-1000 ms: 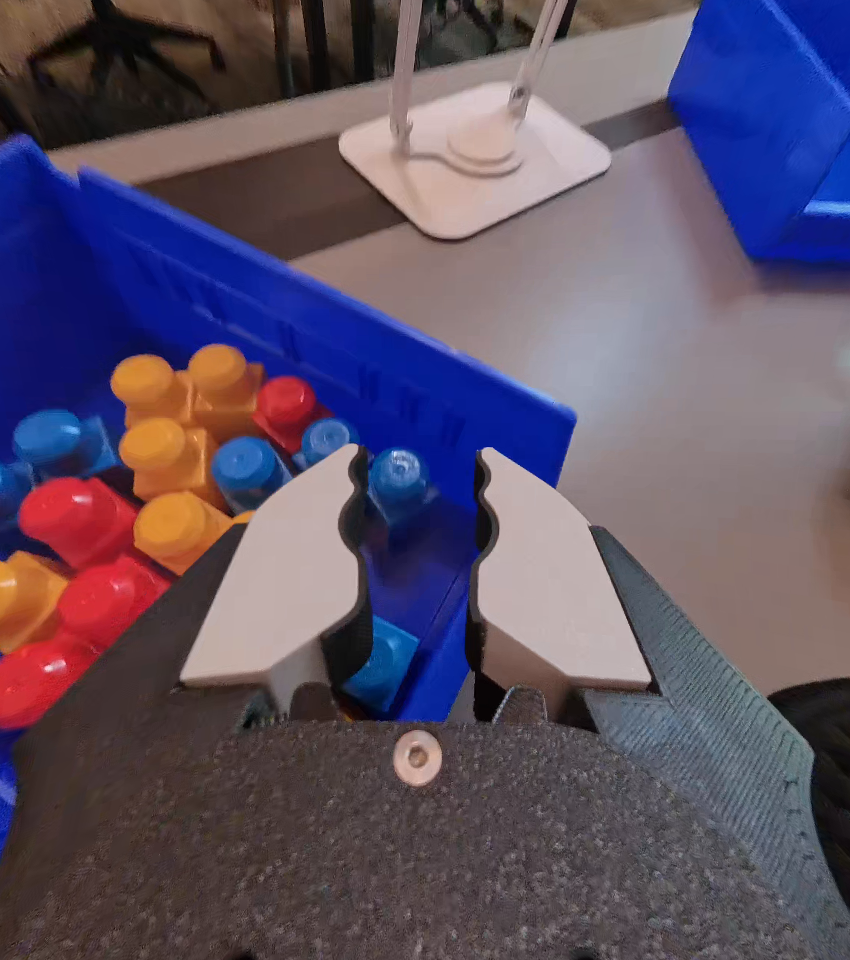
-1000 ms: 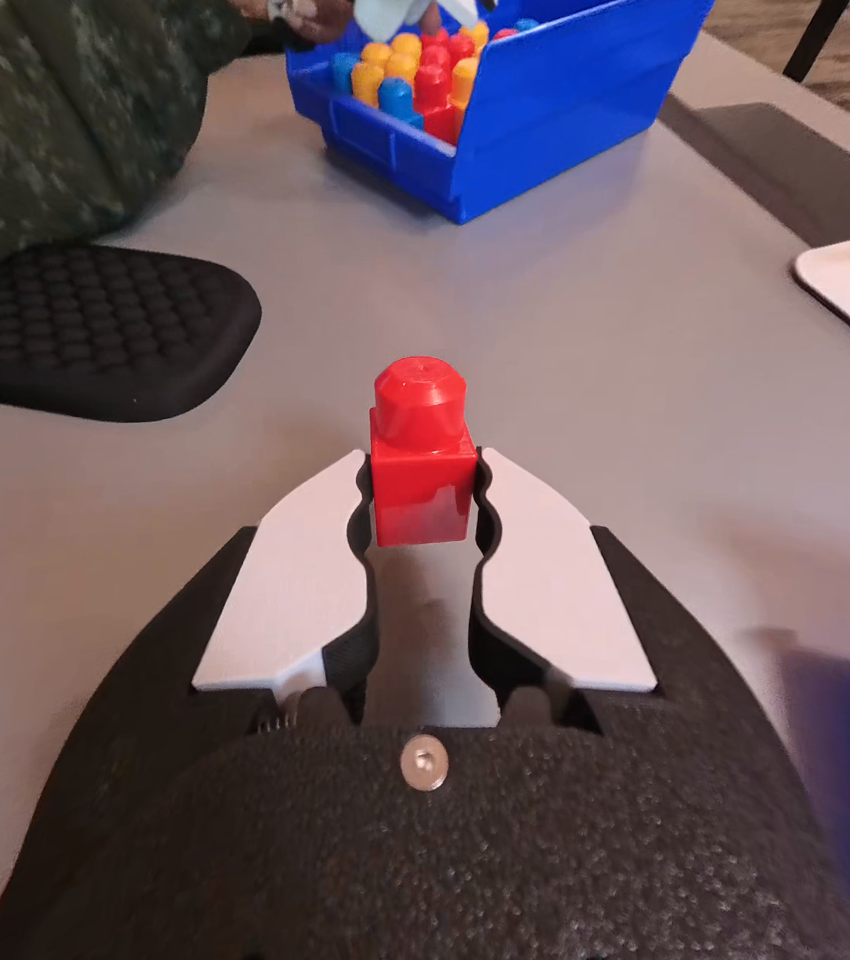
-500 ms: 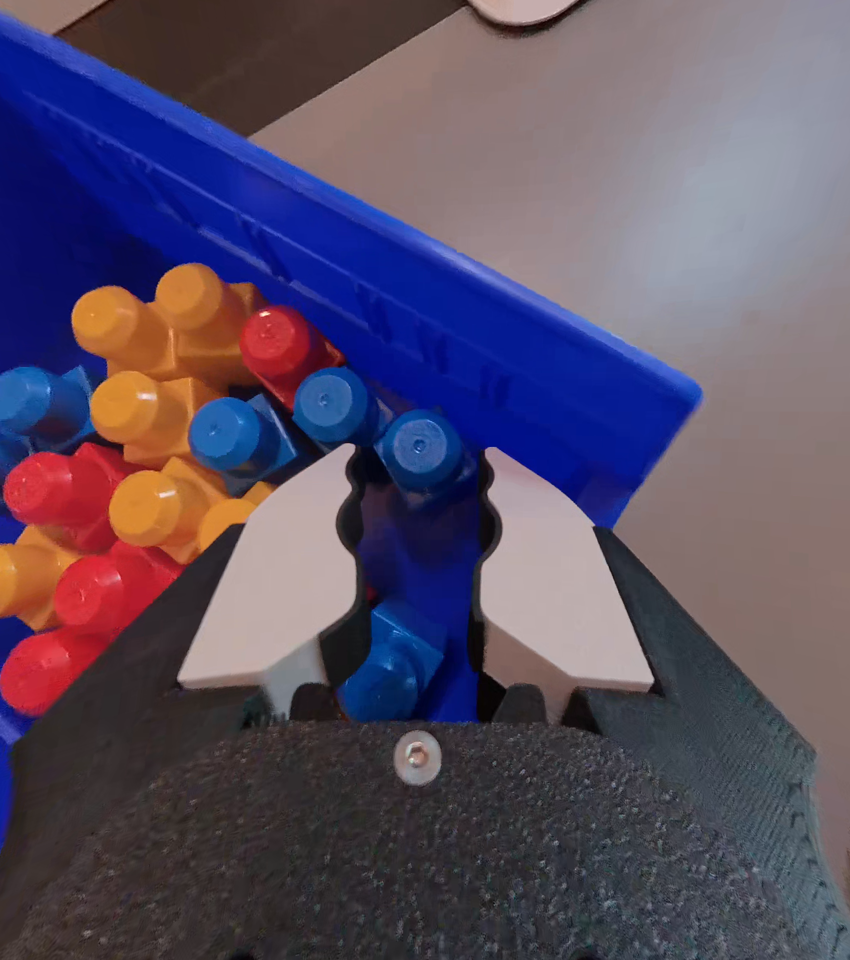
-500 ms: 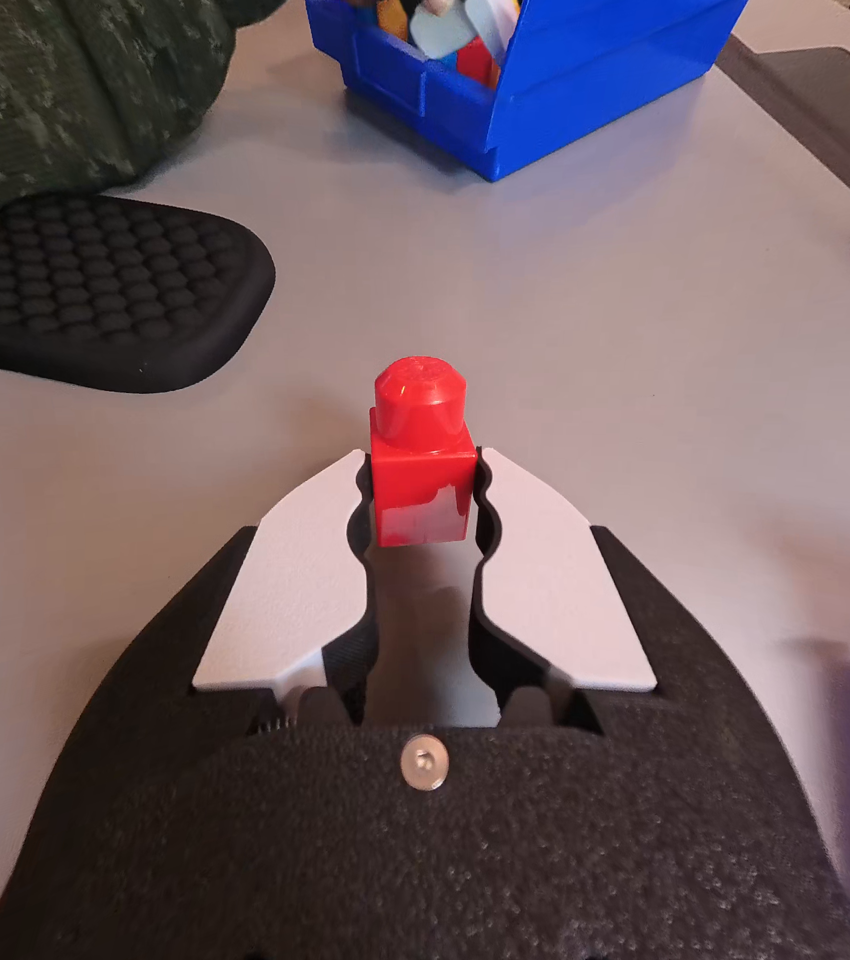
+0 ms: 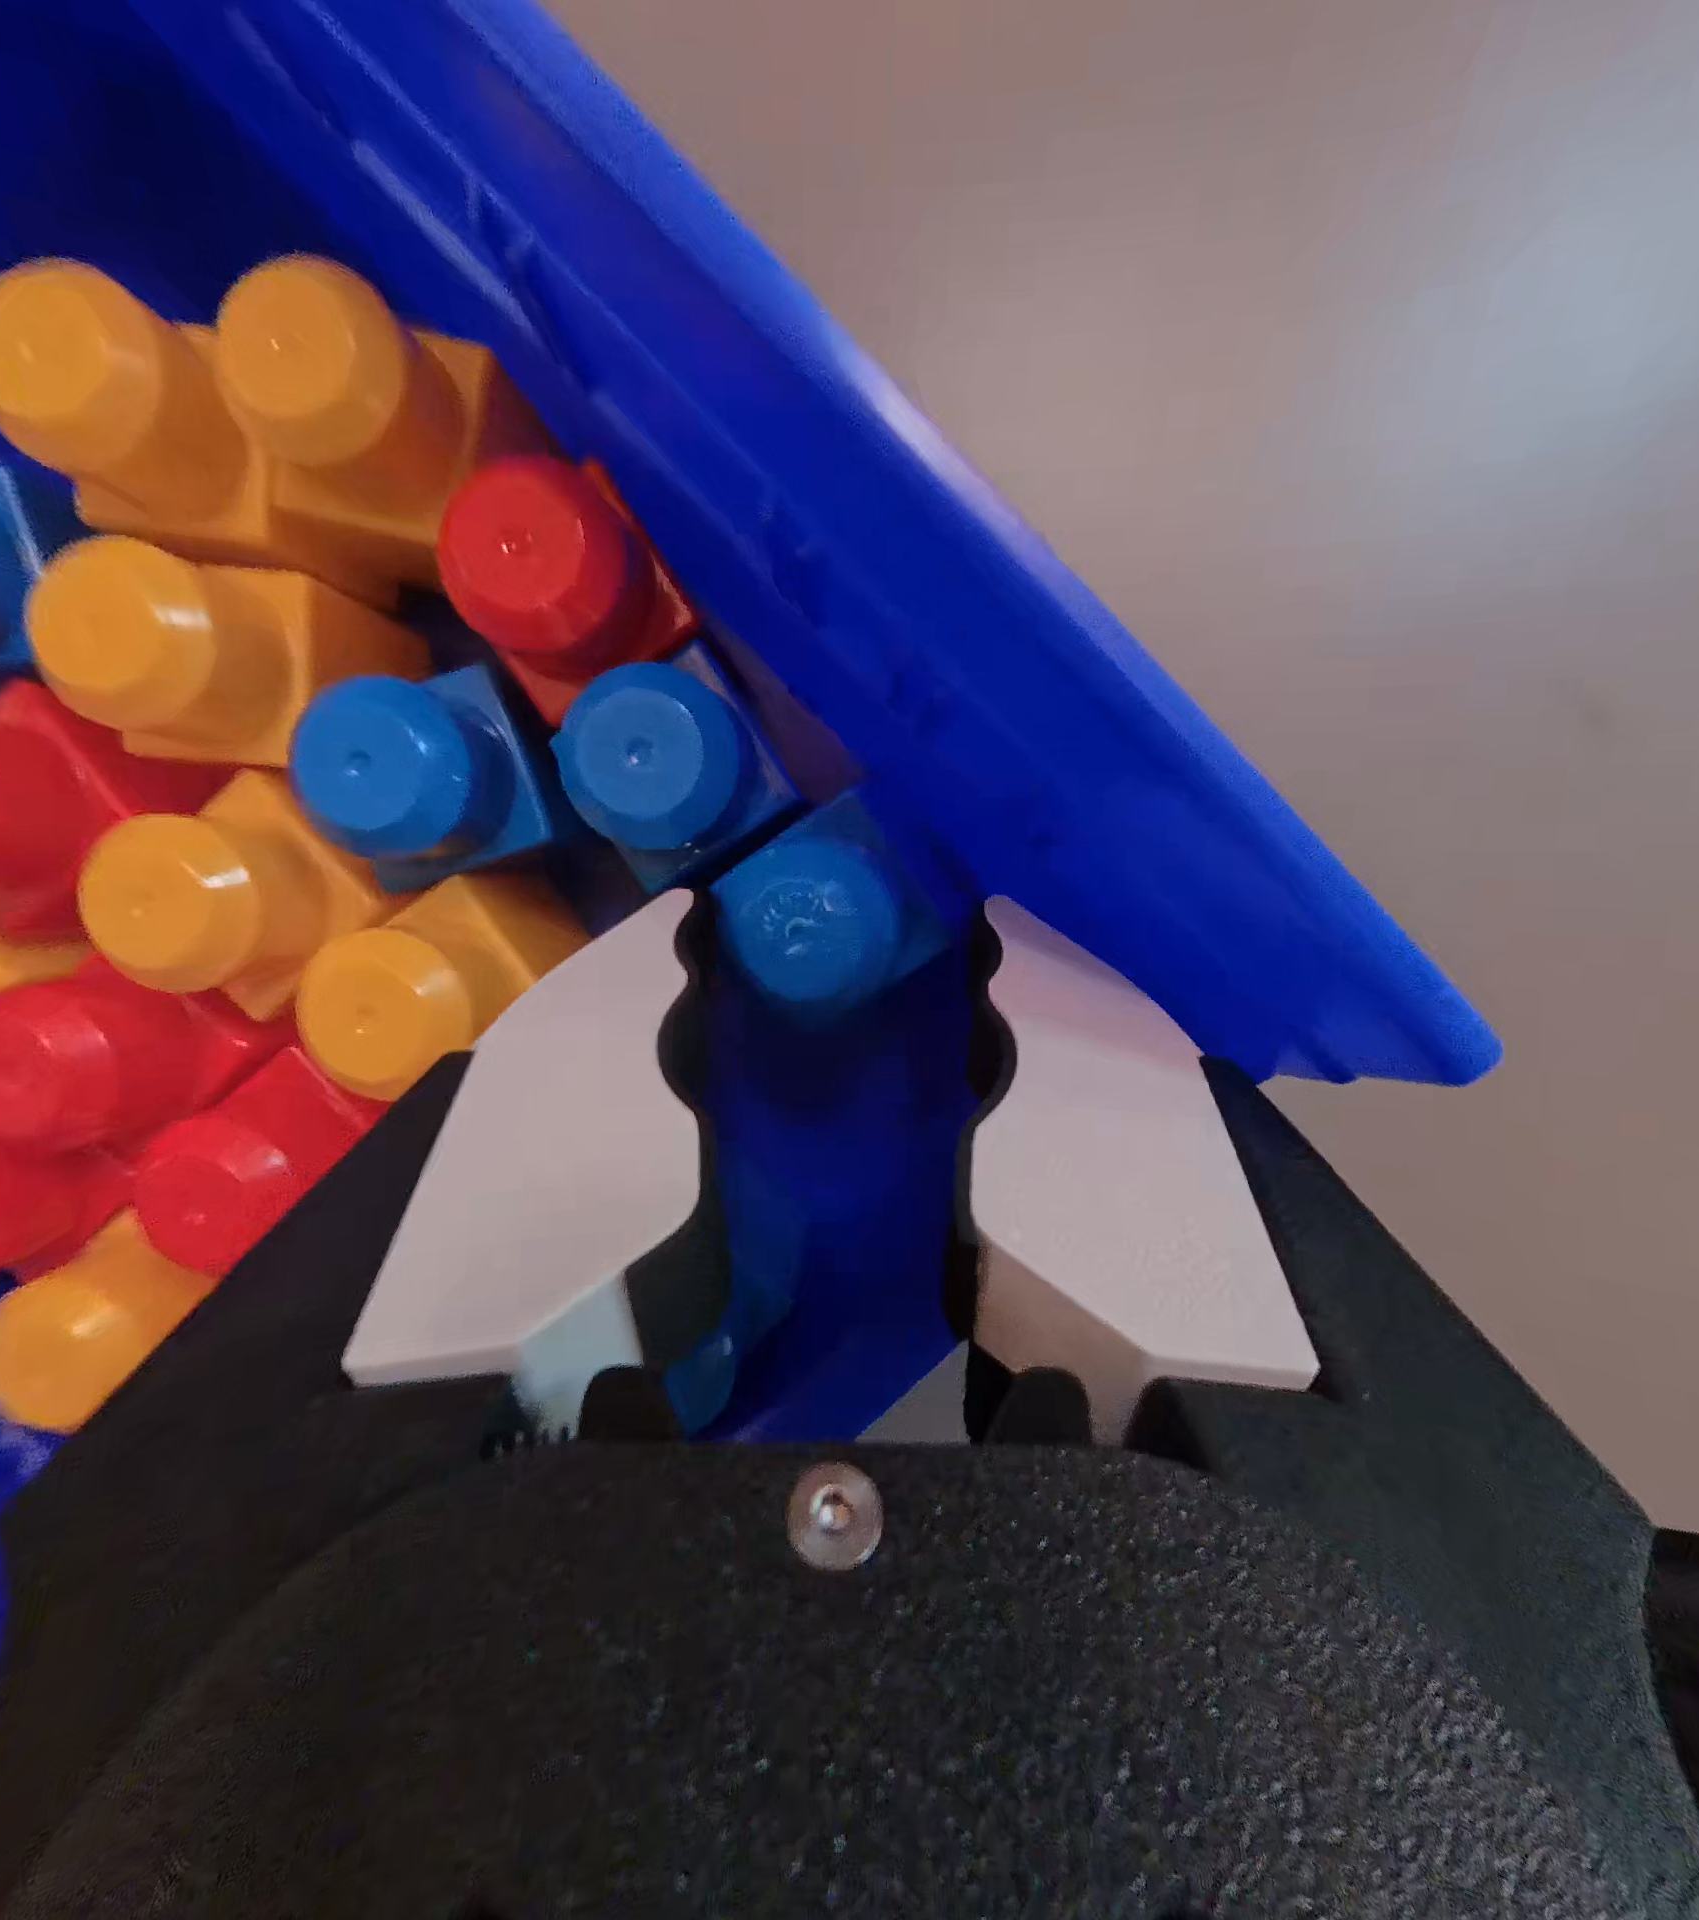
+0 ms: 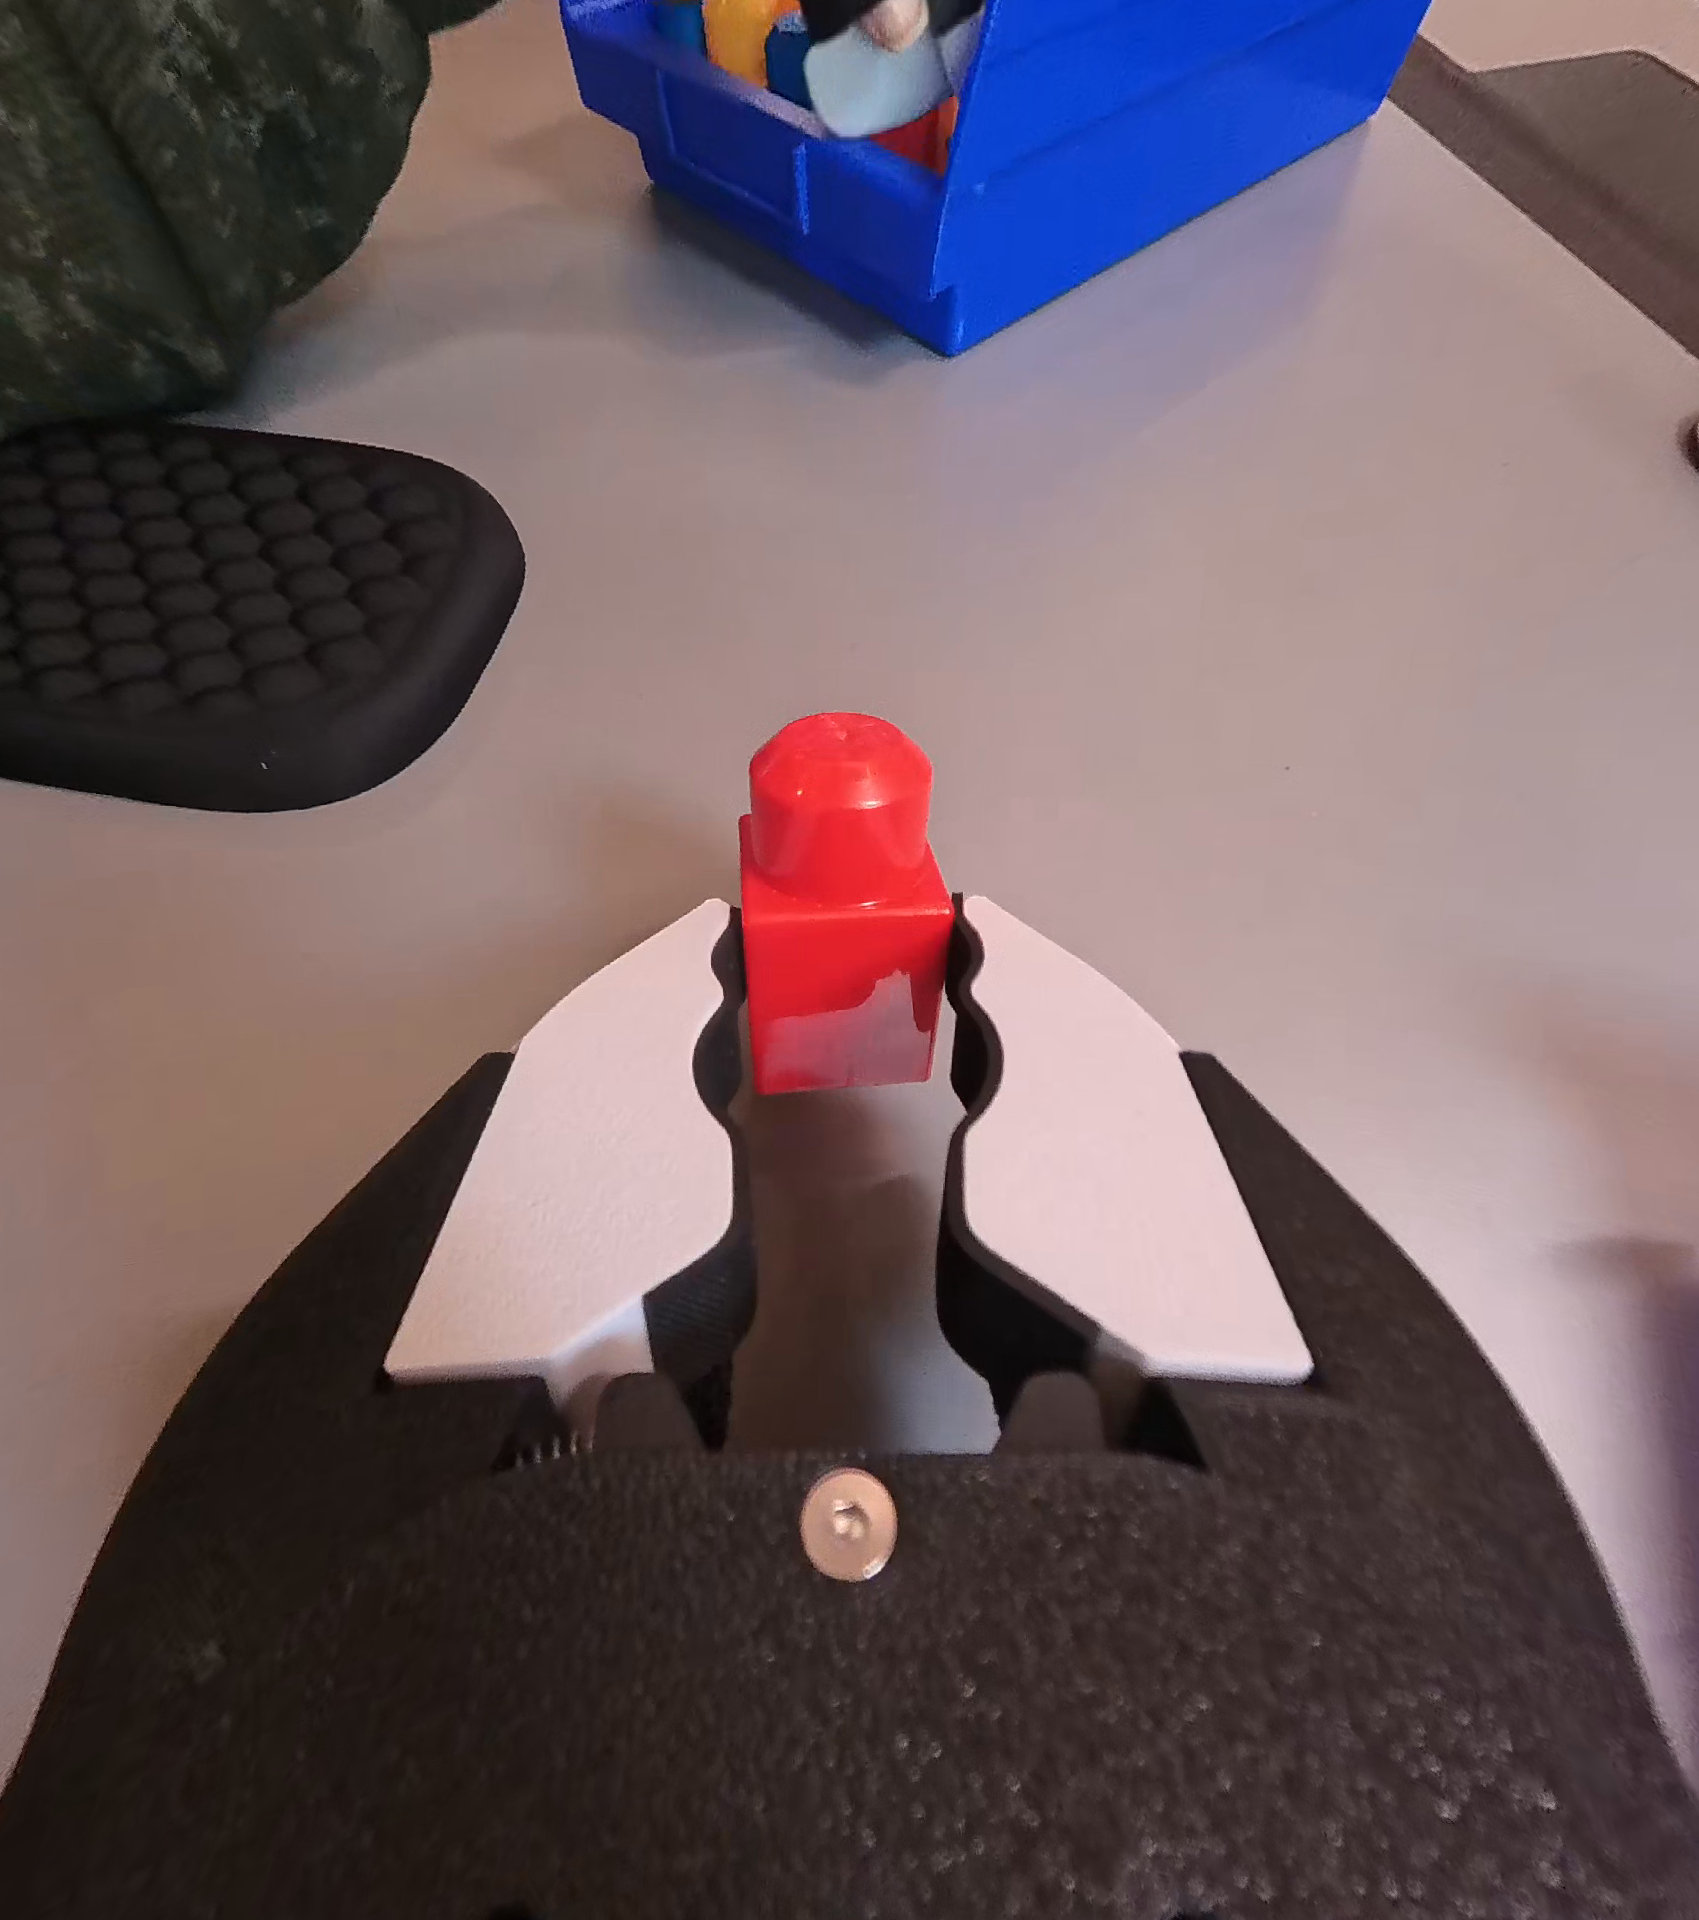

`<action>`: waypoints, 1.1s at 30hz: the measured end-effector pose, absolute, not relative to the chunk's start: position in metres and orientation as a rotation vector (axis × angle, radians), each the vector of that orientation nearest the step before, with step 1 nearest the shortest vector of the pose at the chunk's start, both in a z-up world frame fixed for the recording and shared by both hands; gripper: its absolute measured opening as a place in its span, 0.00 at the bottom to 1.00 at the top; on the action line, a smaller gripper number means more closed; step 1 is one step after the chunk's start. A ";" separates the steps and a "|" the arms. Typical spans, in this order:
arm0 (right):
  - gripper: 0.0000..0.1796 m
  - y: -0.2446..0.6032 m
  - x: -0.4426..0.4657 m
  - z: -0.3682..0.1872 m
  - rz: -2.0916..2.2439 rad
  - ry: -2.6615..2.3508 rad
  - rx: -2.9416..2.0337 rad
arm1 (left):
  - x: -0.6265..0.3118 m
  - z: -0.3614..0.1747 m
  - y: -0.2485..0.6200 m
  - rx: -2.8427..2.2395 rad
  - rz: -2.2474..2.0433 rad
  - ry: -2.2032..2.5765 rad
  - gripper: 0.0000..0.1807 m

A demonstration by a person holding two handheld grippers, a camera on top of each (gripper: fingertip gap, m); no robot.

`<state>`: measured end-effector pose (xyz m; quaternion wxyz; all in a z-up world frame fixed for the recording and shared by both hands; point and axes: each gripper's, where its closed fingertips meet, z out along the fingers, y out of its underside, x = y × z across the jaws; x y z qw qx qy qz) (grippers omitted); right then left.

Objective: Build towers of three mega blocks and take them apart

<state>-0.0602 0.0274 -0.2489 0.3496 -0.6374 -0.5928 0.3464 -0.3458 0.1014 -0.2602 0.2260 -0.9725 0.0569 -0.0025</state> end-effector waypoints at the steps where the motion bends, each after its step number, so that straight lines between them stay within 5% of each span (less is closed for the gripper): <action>1: 0.21 0.028 -0.060 -0.249 0.894 -1.534 -1.653 | -0.345 -0.261 0.101 -2.686 -0.054 0.128 0.25; 8: 0.21 0.031 -0.059 -0.246 0.880 -1.511 -1.649 | -0.358 -0.247 0.100 -2.547 0.049 0.244 0.21; 18: 0.21 0.013 -0.064 -0.237 0.983 -1.565 -1.582 | -0.221 -0.095 0.020 -1.718 -0.702 0.881 0.21; 33: 0.20 -0.041 -0.085 -0.243 1.068 -1.786 -1.590 | -0.090 -0.195 -0.043 -1.718 -1.078 1.553 0.21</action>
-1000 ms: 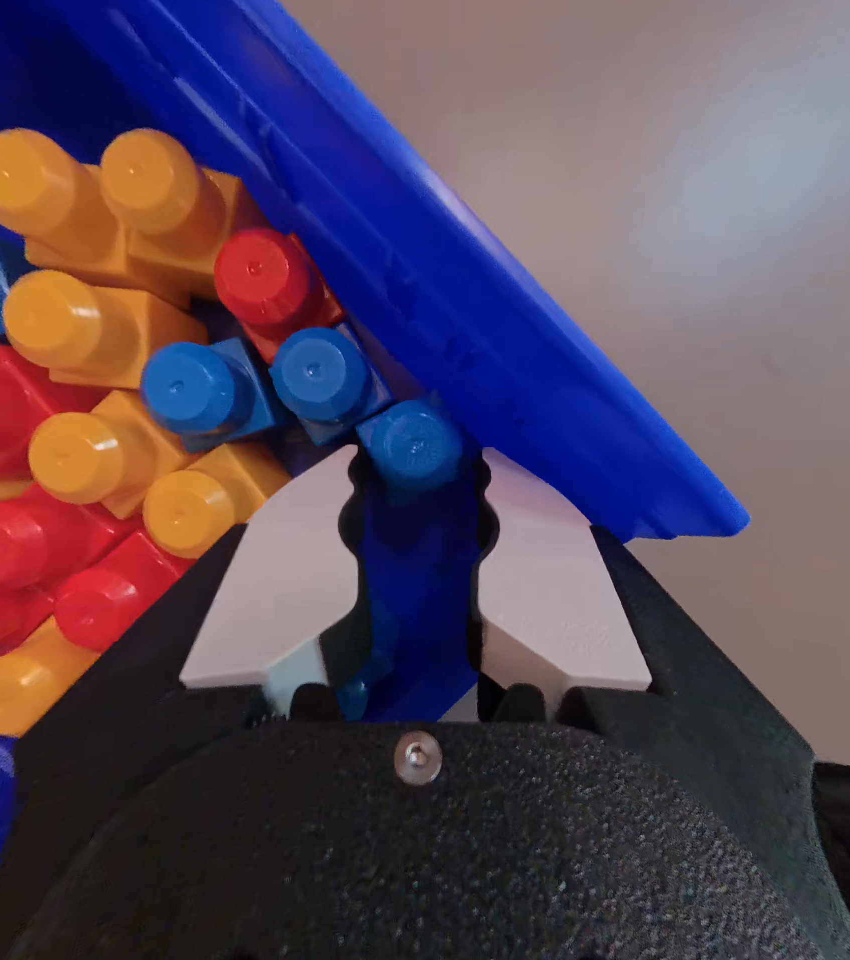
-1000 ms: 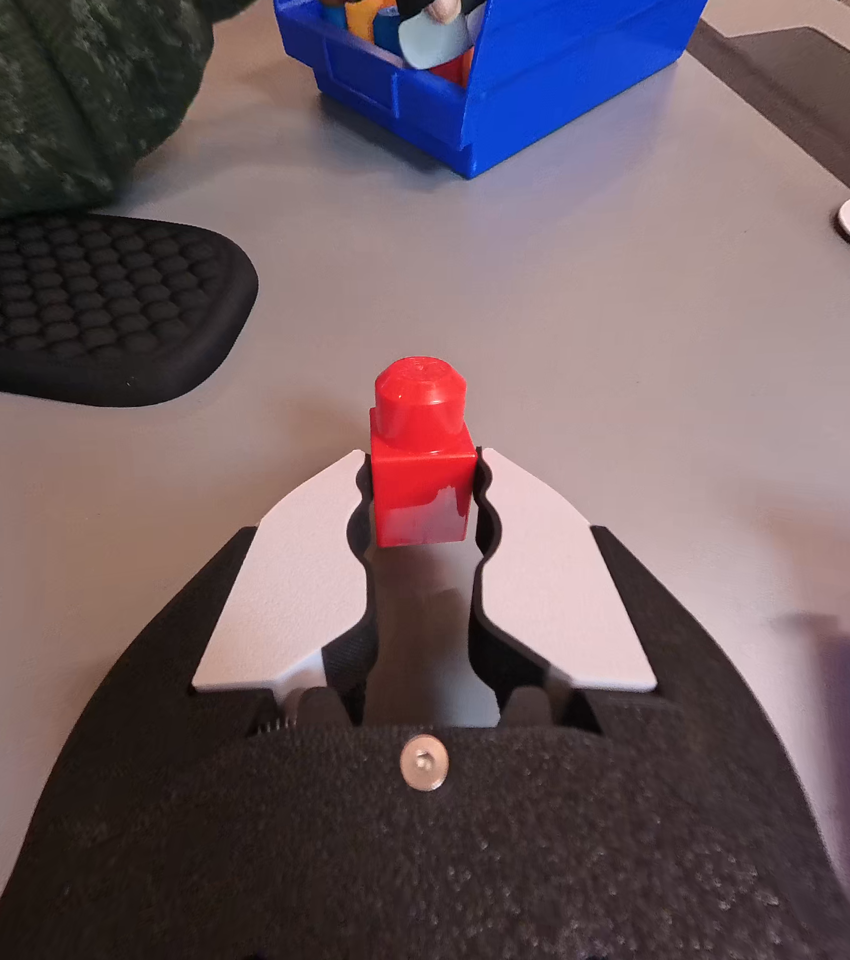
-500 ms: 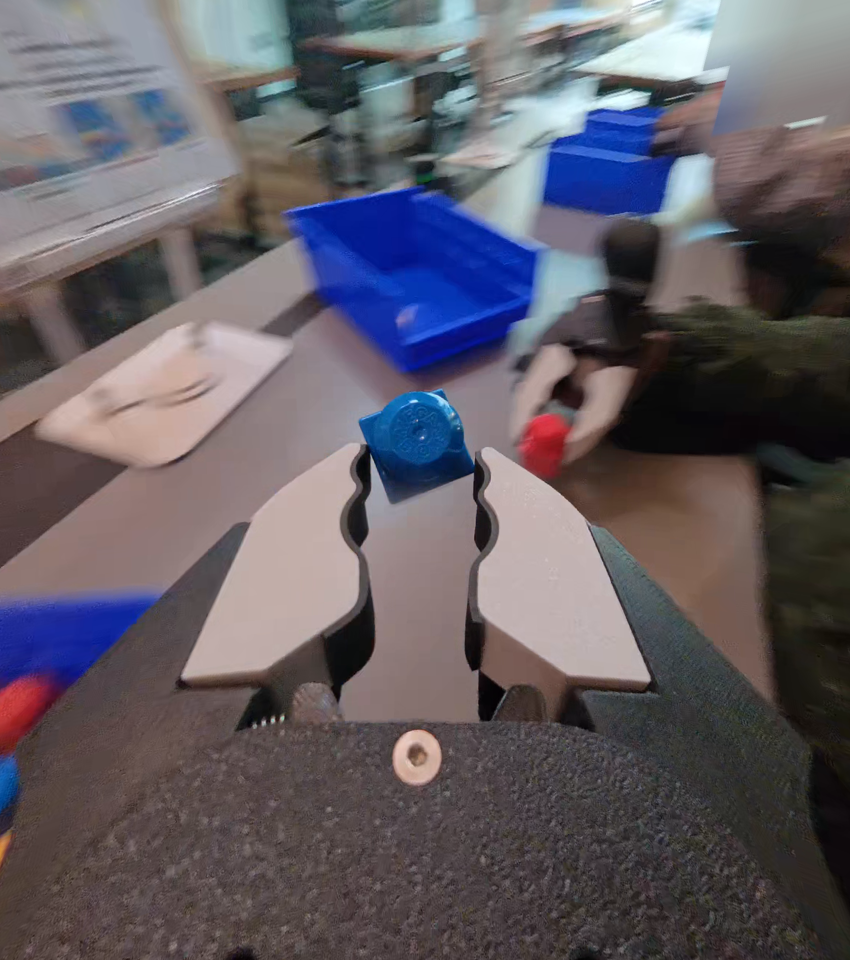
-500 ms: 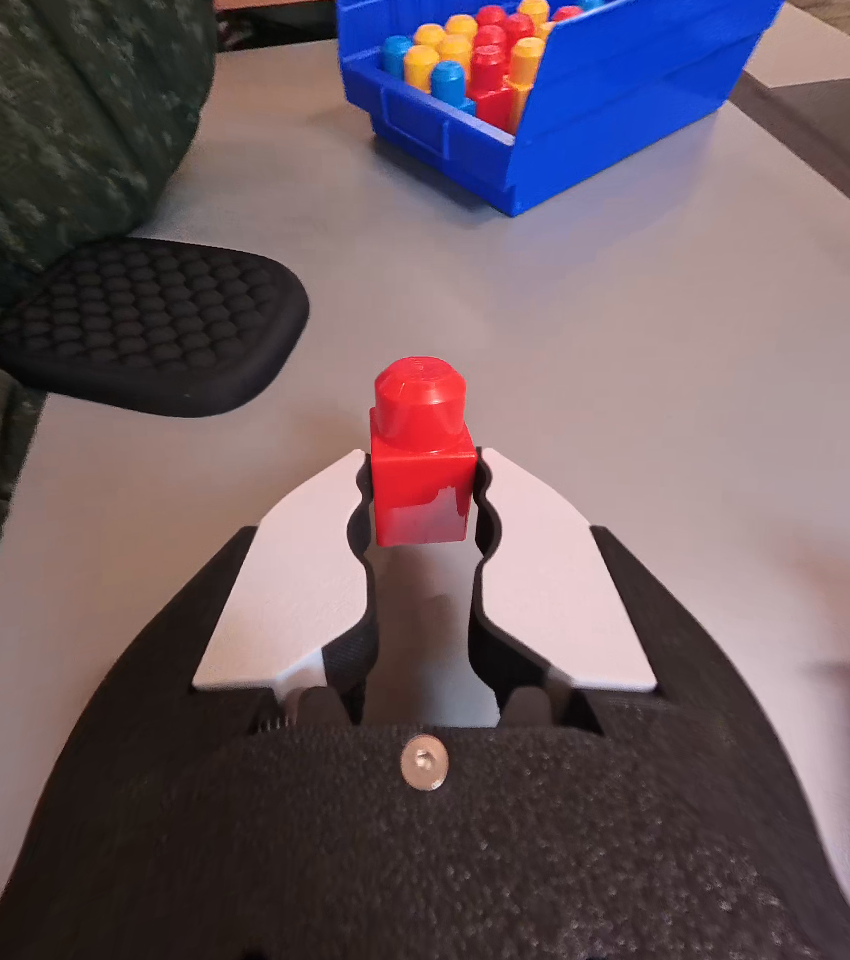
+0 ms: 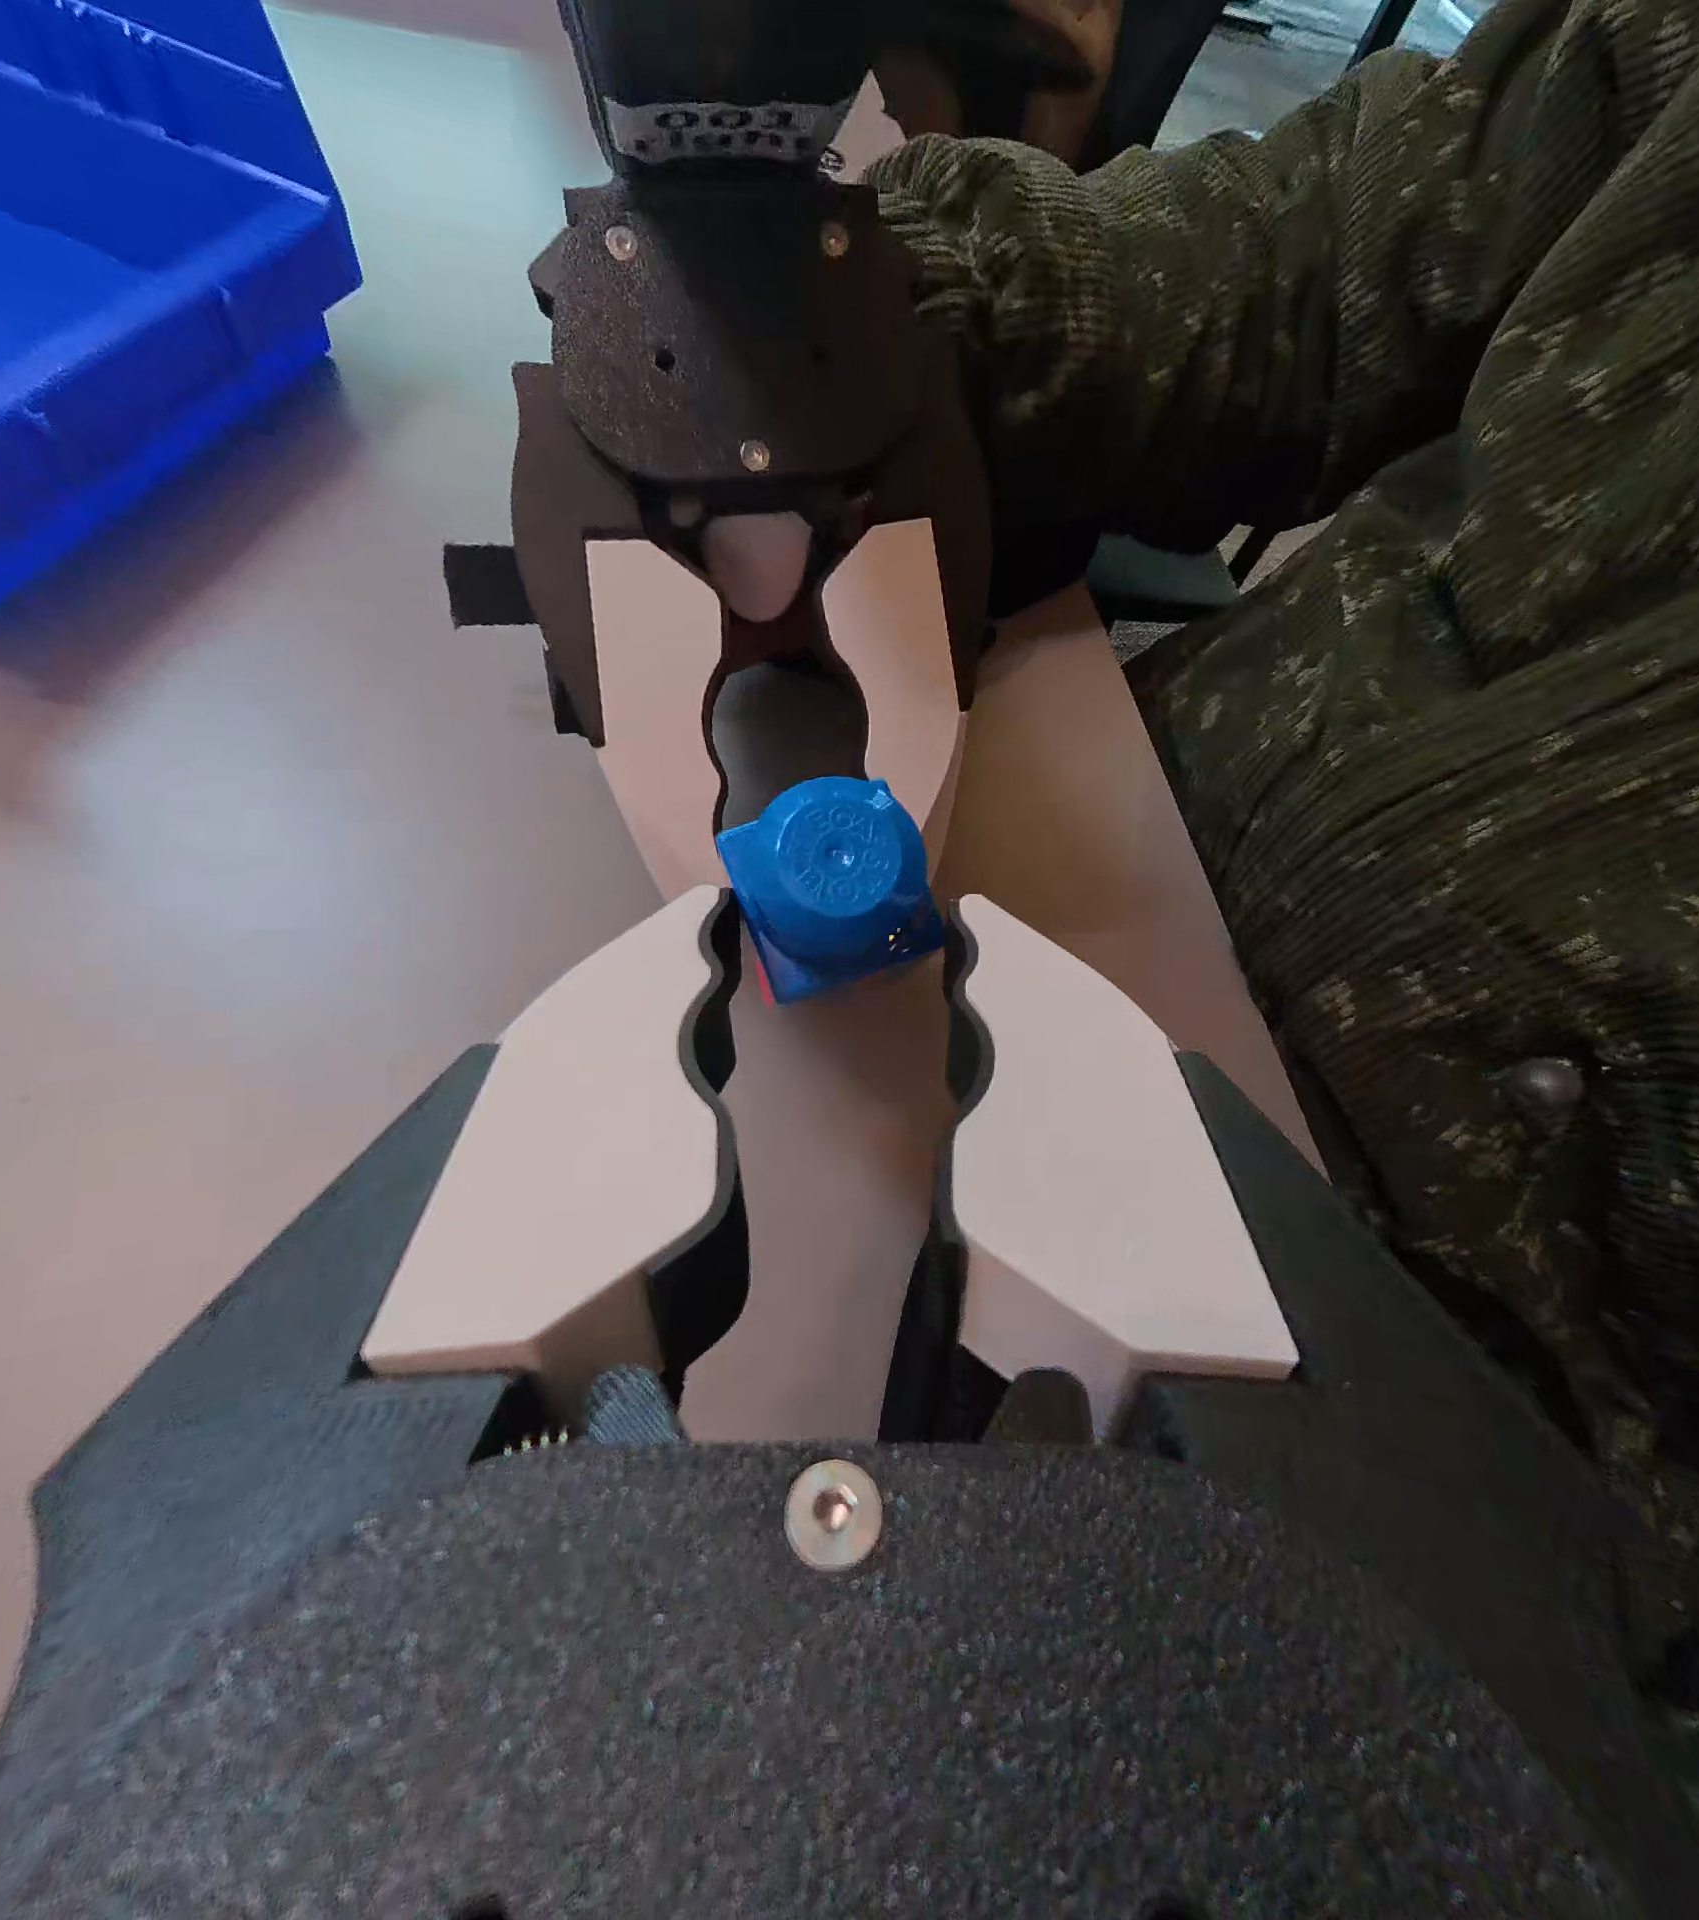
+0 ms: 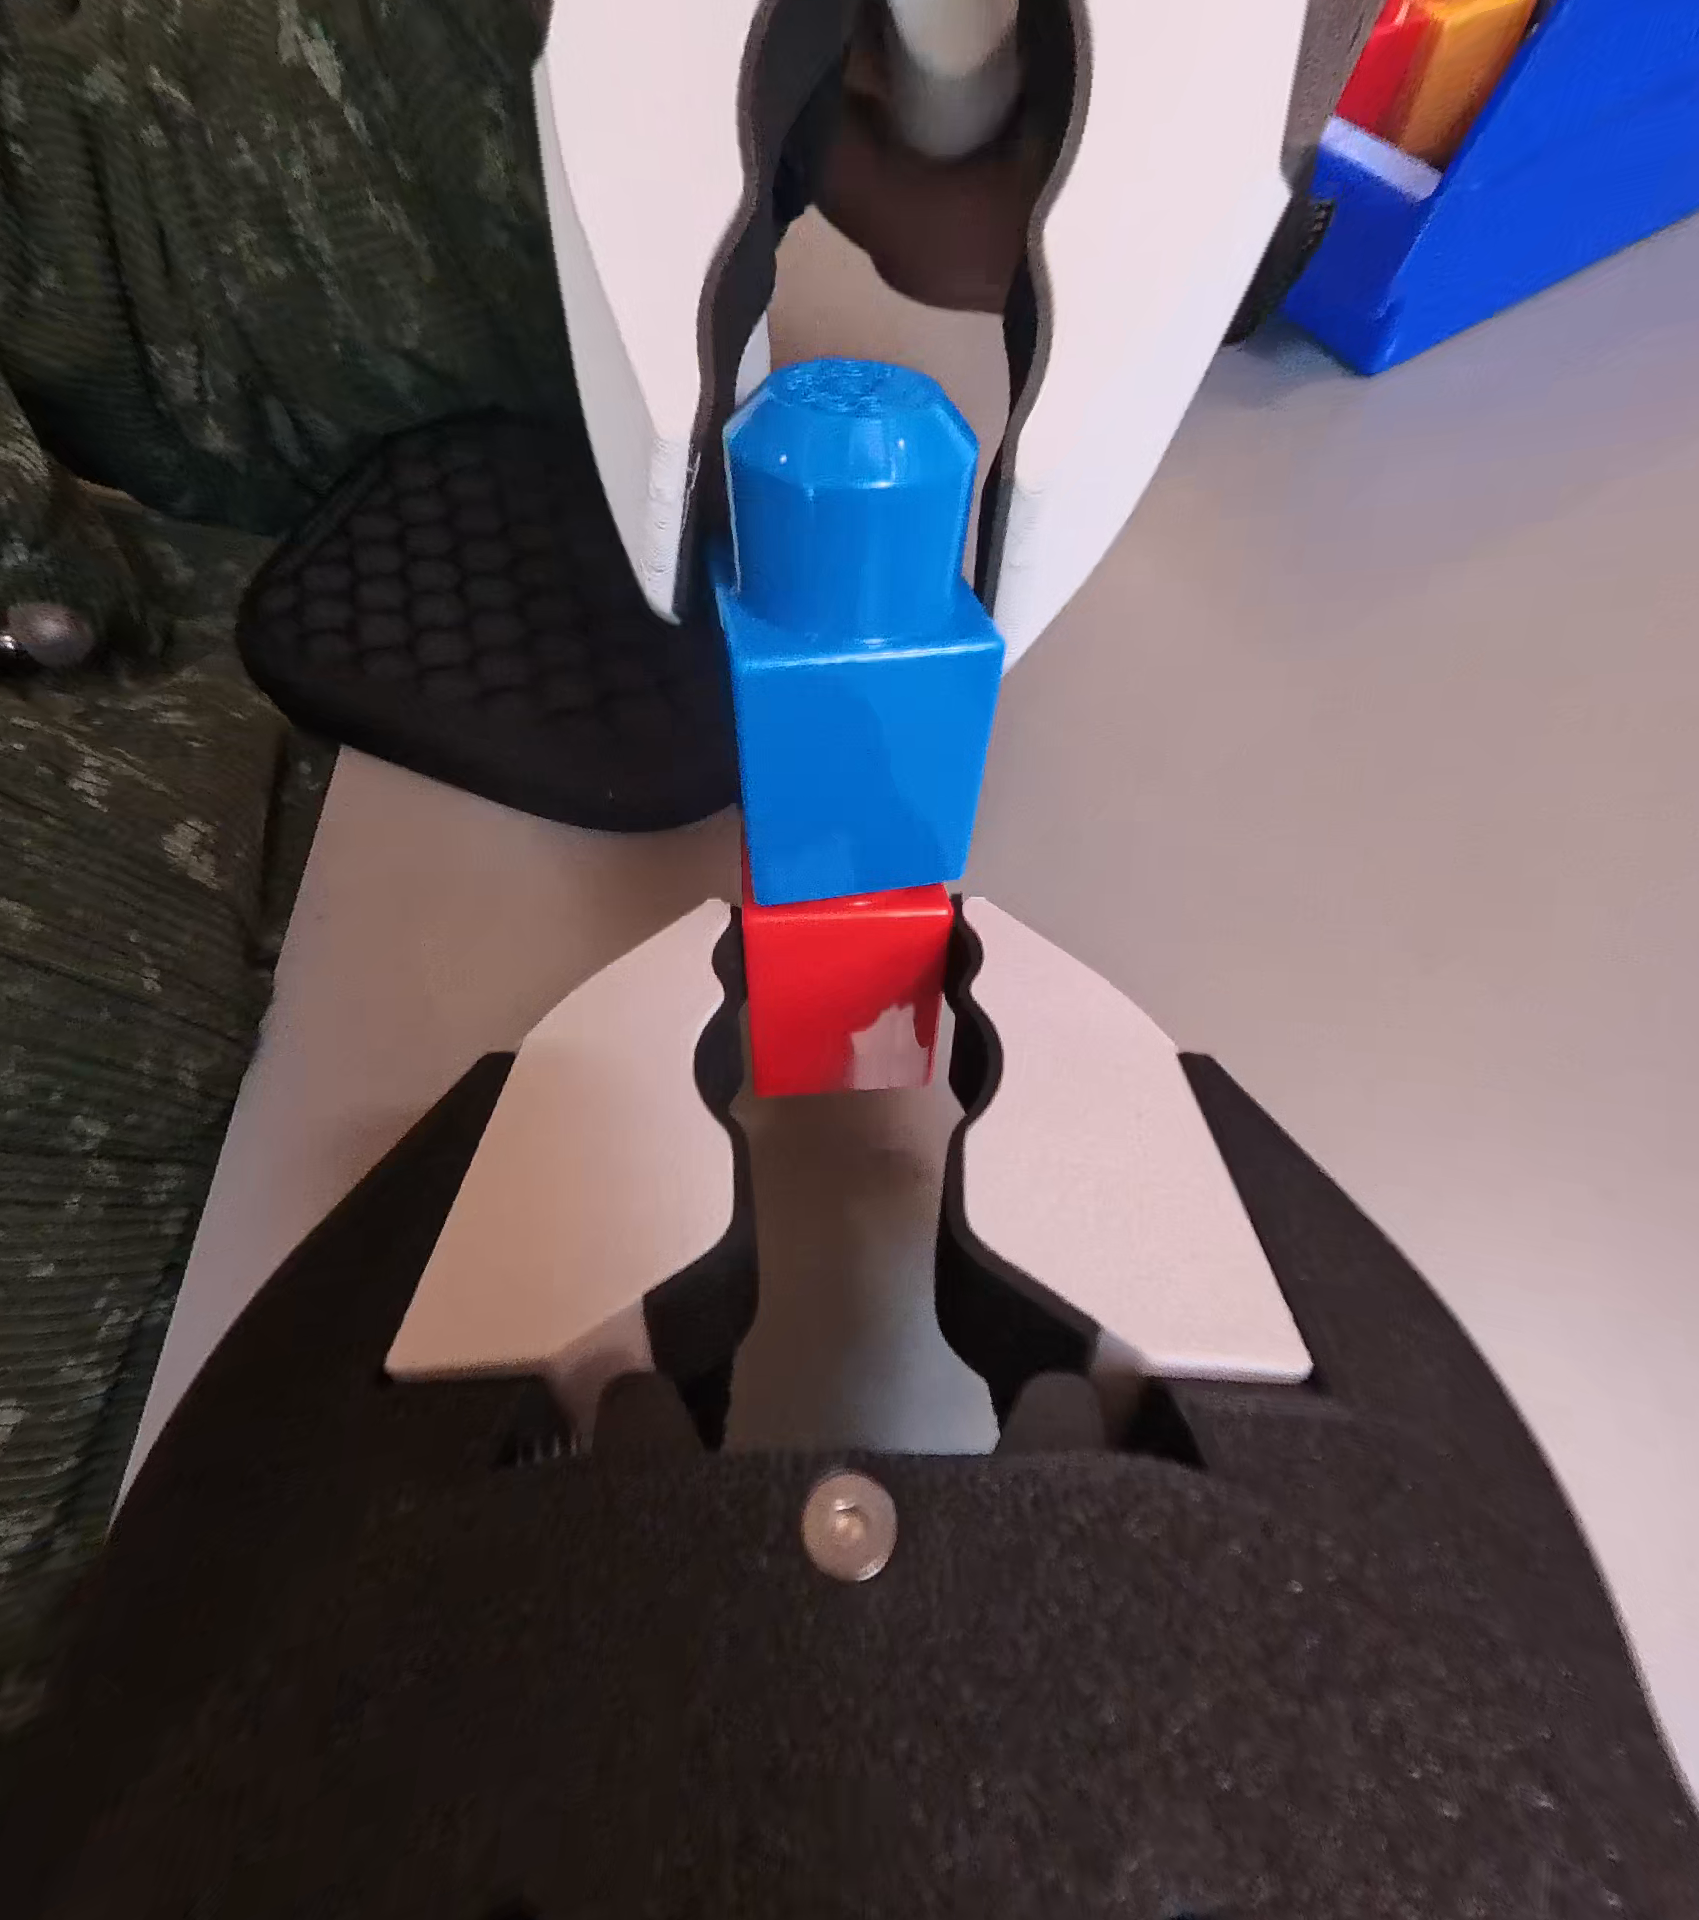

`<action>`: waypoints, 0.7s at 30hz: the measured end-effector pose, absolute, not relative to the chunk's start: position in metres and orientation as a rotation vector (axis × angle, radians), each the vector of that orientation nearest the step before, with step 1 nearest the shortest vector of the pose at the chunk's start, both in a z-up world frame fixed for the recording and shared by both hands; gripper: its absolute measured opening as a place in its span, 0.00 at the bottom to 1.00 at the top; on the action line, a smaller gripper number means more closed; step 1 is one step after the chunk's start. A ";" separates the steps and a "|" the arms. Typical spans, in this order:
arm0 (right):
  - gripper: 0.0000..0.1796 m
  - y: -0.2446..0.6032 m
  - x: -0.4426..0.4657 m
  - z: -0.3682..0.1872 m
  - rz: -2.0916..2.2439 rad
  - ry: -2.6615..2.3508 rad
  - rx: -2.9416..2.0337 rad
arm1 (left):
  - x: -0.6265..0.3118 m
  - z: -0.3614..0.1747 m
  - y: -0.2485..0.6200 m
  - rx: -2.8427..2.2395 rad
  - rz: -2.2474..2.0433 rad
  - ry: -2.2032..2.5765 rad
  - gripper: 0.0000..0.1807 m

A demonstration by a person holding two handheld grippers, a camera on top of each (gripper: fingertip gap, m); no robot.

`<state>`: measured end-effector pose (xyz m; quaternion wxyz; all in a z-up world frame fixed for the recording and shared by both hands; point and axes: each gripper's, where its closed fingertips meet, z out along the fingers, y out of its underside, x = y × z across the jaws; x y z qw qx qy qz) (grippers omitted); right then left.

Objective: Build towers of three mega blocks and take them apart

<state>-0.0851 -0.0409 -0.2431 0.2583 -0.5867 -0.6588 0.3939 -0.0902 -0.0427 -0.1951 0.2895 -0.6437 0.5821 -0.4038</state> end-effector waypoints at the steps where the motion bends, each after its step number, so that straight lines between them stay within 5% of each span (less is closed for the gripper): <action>1: 0.20 -0.041 -0.085 -0.245 1.065 -1.792 -1.598 | -0.090 -0.197 -0.043 -1.719 -1.079 1.559 0.21; 21: 0.20 -0.036 -0.092 -0.174 1.319 -1.403 -1.370 | -0.085 -0.128 -0.040 -1.338 -1.316 1.233 0.21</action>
